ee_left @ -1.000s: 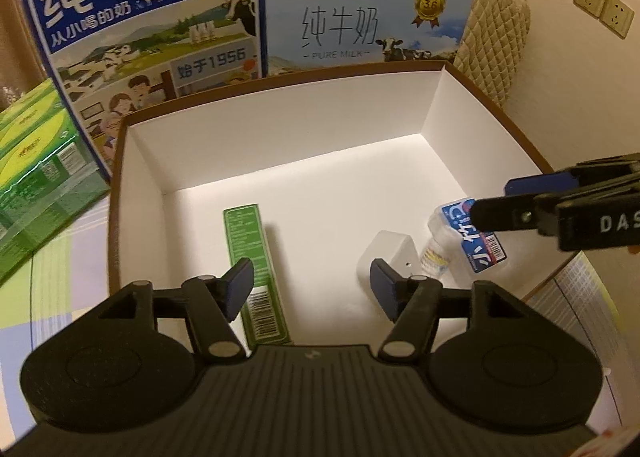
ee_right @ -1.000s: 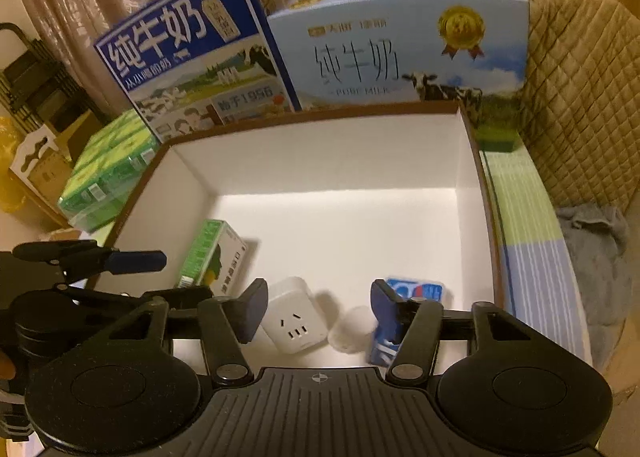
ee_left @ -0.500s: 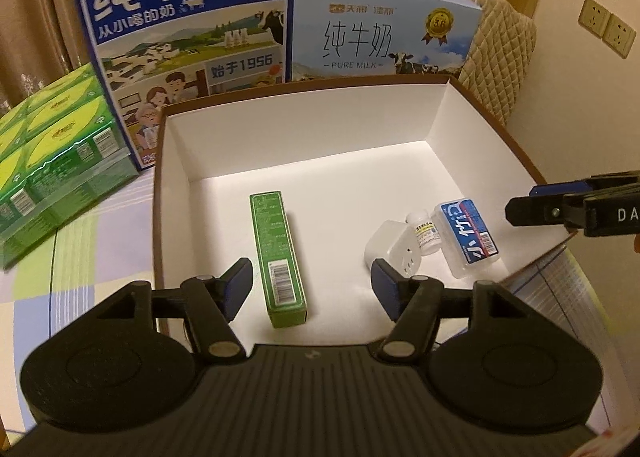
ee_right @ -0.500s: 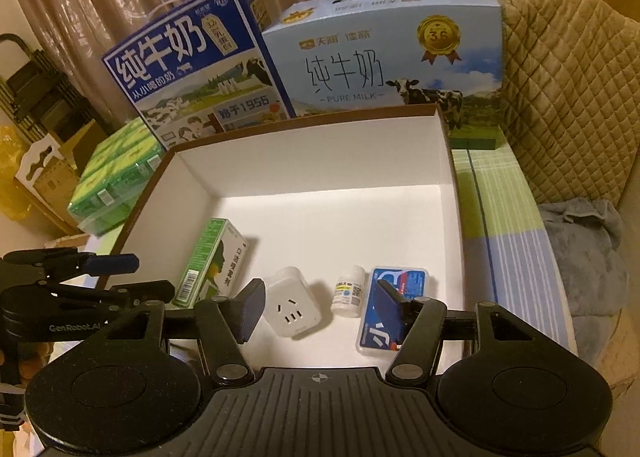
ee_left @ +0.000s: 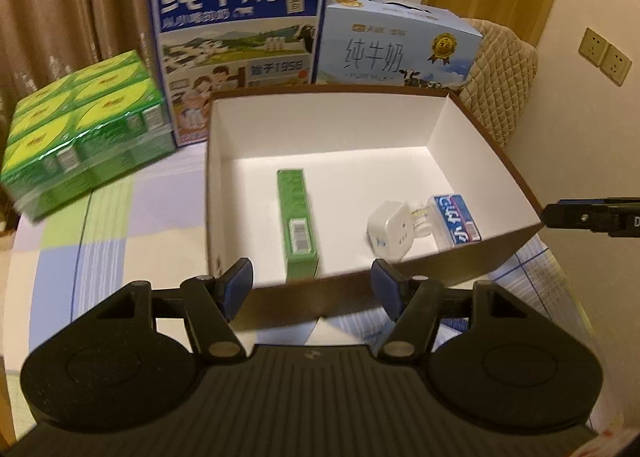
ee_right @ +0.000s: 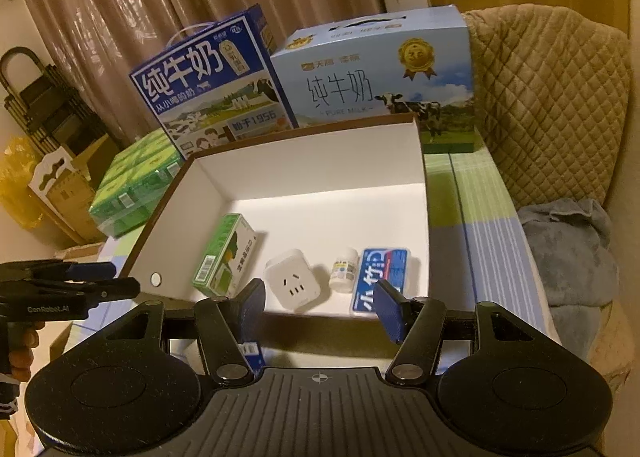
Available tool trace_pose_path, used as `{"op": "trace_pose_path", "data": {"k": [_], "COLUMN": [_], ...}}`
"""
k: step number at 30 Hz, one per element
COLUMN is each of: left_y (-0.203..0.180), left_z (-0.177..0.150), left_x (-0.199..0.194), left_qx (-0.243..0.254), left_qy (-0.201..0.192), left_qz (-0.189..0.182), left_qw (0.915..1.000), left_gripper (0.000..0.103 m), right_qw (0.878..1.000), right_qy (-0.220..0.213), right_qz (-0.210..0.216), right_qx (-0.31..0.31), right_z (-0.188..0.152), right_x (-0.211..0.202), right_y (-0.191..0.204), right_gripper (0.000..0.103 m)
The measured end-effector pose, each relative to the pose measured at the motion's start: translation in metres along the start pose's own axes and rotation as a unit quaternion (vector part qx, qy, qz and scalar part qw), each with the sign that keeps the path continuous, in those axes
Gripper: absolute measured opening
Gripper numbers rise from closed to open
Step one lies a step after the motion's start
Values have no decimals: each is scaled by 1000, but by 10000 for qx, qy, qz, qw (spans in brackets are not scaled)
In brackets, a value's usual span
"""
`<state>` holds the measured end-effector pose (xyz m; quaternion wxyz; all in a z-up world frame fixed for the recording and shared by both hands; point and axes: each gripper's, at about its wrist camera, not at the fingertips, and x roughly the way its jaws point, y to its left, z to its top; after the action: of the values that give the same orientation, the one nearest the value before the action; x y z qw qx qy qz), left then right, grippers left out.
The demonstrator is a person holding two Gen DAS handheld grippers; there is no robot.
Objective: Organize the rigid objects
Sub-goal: 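Withdraw both tools from the brown box toward the remaining items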
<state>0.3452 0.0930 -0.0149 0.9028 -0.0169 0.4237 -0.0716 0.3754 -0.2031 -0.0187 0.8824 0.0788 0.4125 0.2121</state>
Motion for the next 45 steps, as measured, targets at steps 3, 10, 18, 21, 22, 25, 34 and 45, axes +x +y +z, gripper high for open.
{"op": "trace_pose_path", "data": {"k": [3, 10, 18, 21, 22, 25, 34, 45], "left_y": [0, -9, -33, -47, -52, -64, -101, -144], "left_z": [-16, -57, -92, -106, -111, -123, -153, -182], "left_x": [-11, -24, -37, -40, -40, -42, -41, -37], "left_qx": [-90, -252, -253, -152, -114, -85, 73, 357], "left_qy": [23, 215, 443, 529, 556, 636, 819, 909], "left_qz": [-17, 35, -237, -268, -276, -375, -585, -749], "left_qw": [10000, 9994, 9984, 9981, 9980, 9972, 9949, 9924], "left_gripper": [63, 63, 63, 63, 63, 63, 63, 63], "right_qw": [10000, 9998, 9996, 9995, 9995, 9993, 9982, 9965], "right_qy": [-27, -11, 4, 6, 14, 64, 331, 527], "right_qz": [4, 45, 141, 119, 107, 109, -14, -75], "right_qx": [46, 173, 264, 290, 296, 341, 500, 652], "right_z": [-10, -38, -67, -77, -82, -94, -133, -160], "right_x": [-12, -34, -57, -66, -69, -76, -93, -108], "right_y": [-1, 0, 6, 5, 5, 5, -8, -28], "right_gripper": [57, 57, 57, 57, 57, 57, 57, 57]}}
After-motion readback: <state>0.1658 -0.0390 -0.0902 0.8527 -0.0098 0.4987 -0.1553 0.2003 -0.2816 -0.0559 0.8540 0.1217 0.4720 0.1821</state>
